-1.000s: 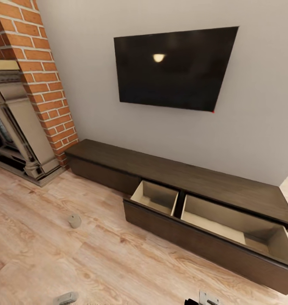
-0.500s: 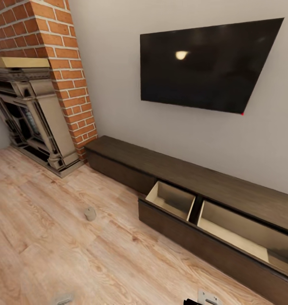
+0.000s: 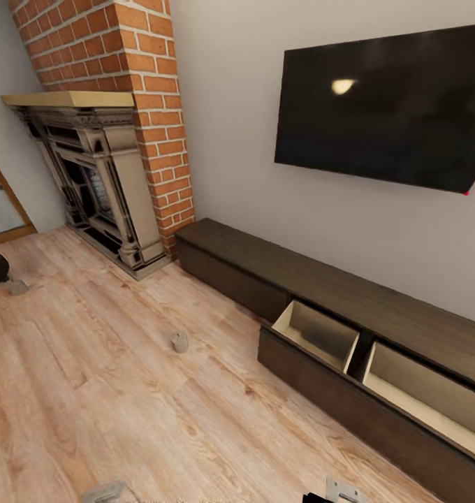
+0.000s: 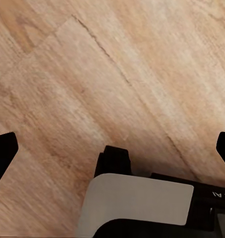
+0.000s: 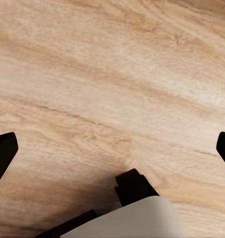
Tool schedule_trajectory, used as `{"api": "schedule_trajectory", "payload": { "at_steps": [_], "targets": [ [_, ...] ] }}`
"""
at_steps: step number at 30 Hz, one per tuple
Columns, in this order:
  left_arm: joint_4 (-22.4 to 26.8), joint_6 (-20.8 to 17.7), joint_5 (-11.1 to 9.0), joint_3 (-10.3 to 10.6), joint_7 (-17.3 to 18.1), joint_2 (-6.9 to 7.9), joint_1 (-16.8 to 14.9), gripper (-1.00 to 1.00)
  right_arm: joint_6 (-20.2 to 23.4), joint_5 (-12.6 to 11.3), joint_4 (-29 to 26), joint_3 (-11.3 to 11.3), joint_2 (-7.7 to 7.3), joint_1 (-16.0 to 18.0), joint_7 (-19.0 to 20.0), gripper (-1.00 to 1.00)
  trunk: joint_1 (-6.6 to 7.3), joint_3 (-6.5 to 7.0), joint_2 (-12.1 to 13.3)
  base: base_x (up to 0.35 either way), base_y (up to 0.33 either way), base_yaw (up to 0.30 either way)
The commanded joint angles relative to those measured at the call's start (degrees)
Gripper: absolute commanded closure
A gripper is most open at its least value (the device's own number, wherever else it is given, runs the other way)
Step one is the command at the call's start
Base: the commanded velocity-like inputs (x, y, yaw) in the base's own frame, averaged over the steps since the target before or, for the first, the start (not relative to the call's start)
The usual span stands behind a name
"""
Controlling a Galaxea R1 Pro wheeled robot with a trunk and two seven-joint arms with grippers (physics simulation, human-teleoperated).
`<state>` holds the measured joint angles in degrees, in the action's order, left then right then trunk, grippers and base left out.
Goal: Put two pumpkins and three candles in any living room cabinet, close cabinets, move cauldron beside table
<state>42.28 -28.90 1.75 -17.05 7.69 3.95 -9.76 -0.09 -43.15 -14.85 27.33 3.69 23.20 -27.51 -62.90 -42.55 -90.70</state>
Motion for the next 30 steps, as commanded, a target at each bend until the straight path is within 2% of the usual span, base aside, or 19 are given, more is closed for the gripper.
{"api": "schedule_trajectory", "payload": {
  "at_steps": [1, 11, 18, 30],
  "targets": [
    [0.0, 0.0, 0.0, 0.0, 0.0, 0.0, 0.0, -1.0, 0.0, 0.0, 0.0, 0.0, 0.0, 0.0, 0.0, -1.0, 0.0, -0.05, 0.0, 0.0, 0.159, 0.271],
    [-0.2, 1.3, 0.0, 0.0, 0.0, 0.0, 0.0, -1.0, -0.6, 0.0, -0.1, 0.1, 0.1, 0.0, 0.0, -1.0, 0.0, -0.49, 0.0, 0.0, 0.073, 0.271],
    [-0.2, 1.5, 0.0, 0.0, 0.0, 0.0, 0.0, -1.0, -2.4, 0.1, 0.0, 0.2, 1.83, -0.1, 0.0, -1.0, 0.0, -0.62, 0.0, 0.0, 0.002, 0.278],
    [-0.2, 1.5, 0.0, 0.0, 0.0, 0.0, 0.0, -1.0, -2.6, 0.2, 0.0, 0.2, 2.02, -0.1, 0.0, -1.0, 0.0, -0.54, 0.0, 0.0, 0.0, 0.286]
  ]
}}
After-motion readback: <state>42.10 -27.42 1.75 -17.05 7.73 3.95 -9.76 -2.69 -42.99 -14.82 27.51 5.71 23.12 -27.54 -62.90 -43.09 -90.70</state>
